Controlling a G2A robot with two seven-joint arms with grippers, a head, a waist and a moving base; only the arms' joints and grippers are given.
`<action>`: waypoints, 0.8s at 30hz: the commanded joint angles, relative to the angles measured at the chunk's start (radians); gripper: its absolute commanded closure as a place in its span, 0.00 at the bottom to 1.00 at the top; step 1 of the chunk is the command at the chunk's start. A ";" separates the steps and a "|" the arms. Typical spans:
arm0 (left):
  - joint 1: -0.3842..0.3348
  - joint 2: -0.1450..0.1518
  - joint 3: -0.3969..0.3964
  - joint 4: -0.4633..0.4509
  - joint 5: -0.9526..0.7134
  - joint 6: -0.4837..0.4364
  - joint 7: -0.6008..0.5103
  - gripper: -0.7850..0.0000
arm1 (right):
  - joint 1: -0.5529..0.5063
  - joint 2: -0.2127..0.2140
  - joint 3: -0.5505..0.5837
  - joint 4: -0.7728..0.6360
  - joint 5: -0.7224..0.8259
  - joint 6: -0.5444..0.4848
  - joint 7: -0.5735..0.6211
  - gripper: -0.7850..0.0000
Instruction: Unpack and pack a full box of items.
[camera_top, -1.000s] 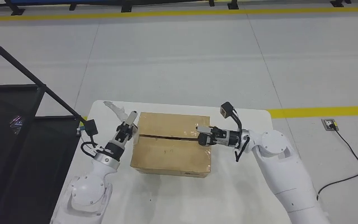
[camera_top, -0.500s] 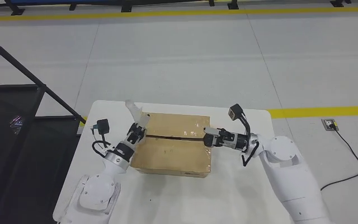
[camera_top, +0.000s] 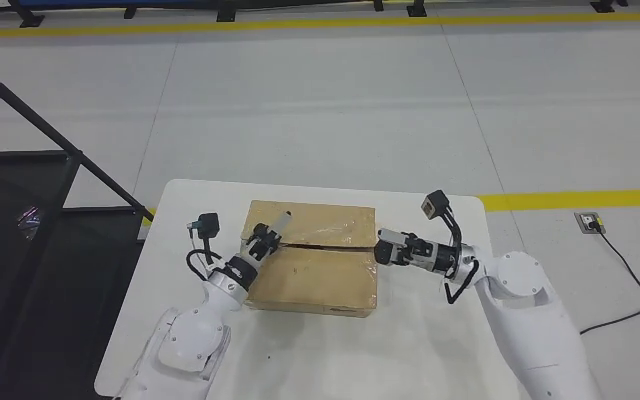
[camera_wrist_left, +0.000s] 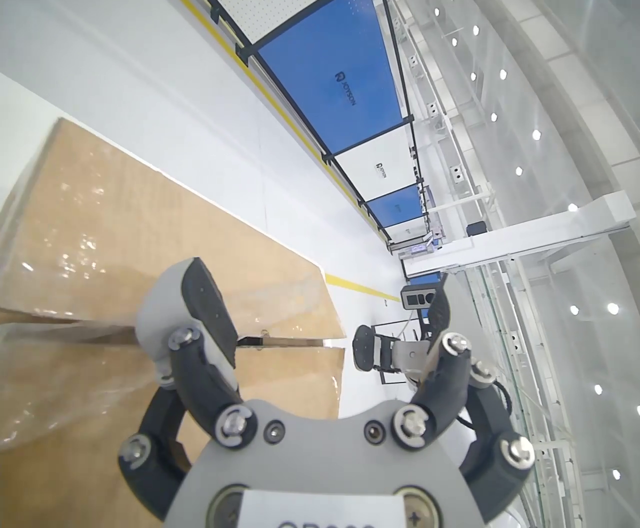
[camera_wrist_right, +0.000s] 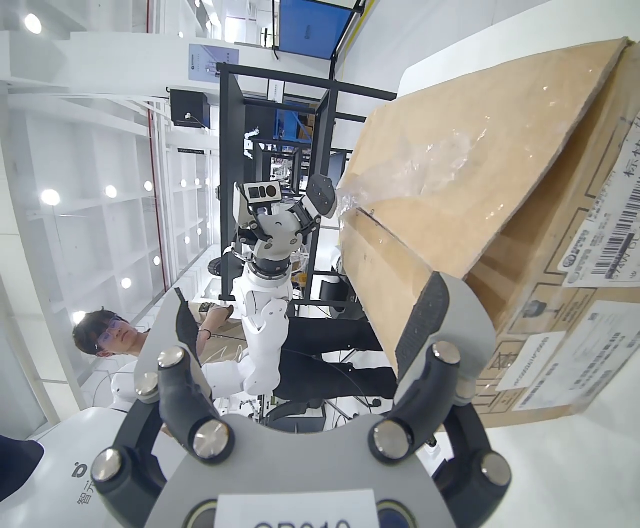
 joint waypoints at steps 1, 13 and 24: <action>0.000 -0.001 0.004 0.001 0.000 0.001 -0.003 0.00 | -0.001 0.002 0.000 -0.002 0.002 -0.001 -0.002 0.00; 0.077 0.010 -0.163 -0.122 -0.177 -0.005 -0.039 0.00 | 0.073 0.007 -0.050 -0.064 -0.162 -0.008 -0.105 0.00; 0.206 0.024 -0.309 -0.136 -0.237 -0.046 -0.054 0.00 | 0.074 0.007 -0.083 -0.059 -0.242 -0.067 -0.147 0.00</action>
